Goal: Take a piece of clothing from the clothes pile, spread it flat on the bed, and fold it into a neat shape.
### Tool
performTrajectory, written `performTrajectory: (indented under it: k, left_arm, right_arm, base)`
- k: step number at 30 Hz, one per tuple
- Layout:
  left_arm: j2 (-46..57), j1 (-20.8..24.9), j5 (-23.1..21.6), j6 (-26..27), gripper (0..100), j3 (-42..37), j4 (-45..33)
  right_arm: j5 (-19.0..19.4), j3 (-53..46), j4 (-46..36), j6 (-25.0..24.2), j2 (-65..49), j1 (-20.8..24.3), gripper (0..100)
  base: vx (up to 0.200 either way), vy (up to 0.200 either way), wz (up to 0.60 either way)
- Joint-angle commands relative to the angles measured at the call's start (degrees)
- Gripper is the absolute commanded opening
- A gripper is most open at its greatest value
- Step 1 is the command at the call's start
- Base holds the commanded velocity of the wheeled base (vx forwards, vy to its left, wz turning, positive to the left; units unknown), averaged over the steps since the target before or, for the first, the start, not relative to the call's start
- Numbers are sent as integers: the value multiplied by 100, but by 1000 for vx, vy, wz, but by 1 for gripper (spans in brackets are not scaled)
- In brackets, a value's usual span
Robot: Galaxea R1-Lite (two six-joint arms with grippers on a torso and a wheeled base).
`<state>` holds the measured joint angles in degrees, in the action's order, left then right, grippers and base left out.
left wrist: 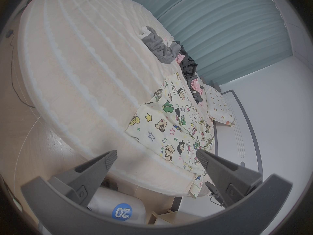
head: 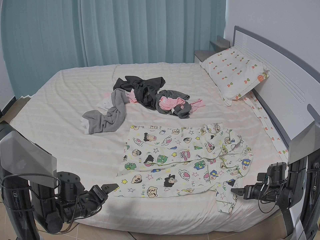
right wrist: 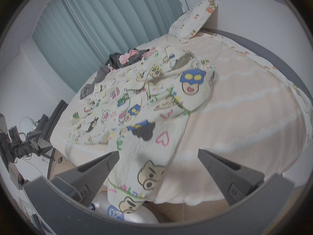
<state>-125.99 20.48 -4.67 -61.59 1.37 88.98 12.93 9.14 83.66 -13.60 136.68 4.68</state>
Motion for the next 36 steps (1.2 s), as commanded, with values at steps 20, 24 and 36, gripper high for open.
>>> performTrajectory:
  k: [20,24,36]
  left_arm:
    - [-40,9,-16,-2,100,4,102]
    - [-40,9,-8,-2,100,4,102]
    - [-31,9,36,77,100,-49,102]
  right_arm:
    - [667,-9,379,-90,614,393,0]
    - [667,-123,379,-90,447,393,0]
    - [640,-914,308,297,-194,191,0]
  base:
    - [0,0,0]
    - [0,0,0]
    - [0,0,0]
